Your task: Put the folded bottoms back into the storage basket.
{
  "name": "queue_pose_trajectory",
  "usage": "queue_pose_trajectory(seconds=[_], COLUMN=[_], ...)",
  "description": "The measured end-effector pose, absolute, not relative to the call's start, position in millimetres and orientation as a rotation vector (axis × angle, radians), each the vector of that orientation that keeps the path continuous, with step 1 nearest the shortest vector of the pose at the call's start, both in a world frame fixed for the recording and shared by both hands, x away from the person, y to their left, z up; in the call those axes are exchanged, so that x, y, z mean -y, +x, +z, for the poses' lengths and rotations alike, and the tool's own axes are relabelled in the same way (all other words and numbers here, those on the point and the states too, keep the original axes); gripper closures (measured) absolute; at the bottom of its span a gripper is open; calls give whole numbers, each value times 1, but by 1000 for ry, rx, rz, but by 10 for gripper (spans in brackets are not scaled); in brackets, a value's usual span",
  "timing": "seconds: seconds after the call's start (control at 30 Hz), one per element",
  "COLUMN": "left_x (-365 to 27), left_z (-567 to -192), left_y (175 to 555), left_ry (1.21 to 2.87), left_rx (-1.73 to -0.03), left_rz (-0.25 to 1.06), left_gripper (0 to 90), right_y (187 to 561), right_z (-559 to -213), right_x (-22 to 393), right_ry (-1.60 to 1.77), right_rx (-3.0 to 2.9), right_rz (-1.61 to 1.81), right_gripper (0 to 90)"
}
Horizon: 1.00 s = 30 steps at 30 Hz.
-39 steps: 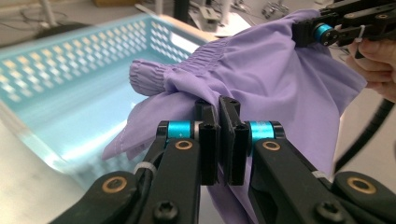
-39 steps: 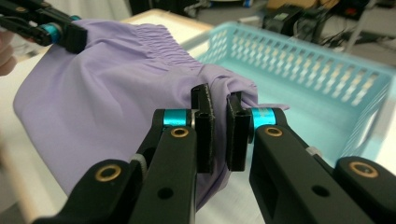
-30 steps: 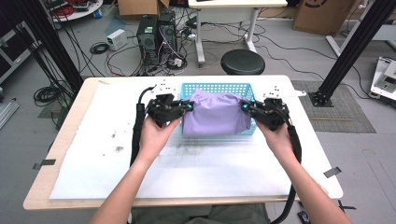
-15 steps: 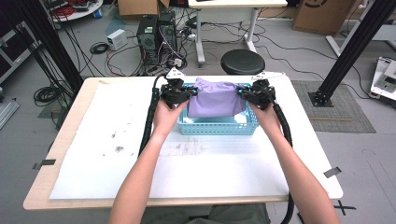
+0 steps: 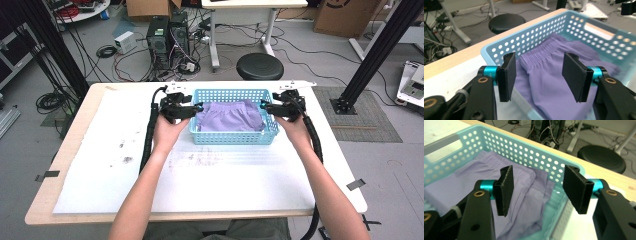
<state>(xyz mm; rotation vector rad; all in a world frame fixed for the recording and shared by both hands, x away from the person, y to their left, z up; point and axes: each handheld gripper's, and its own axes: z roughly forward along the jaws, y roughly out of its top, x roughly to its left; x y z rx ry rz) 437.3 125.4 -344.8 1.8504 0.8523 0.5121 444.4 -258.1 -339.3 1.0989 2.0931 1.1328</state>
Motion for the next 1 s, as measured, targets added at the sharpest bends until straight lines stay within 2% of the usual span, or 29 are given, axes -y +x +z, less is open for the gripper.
queue_pose_trajectory(seconds=[0.27, 0.43, 0.7, 1.0], left_x=[-141, -150, -161, -169], left_z=[-350, -355, -370, -388], left_y=[389, 358, 320, 307], left_ry=[1808, 1769, 1783, 1801], left_rx=[-771, -748, -699, -703], left_rz=[486, 541, 541, 563], left_gripper=[360, 279, 278, 278], right_y=[398, 367, 331, 322], right_z=[-341, -345, -360, -387], right_x=[275, 283, 288, 302], right_ry=[1038, 995, 949, 1010], right_rx=[-2077, -2063, -2050, -2032], right_rz=[1209, 1286, 1321, 1311], right_gripper=[381, 365, 338, 319])
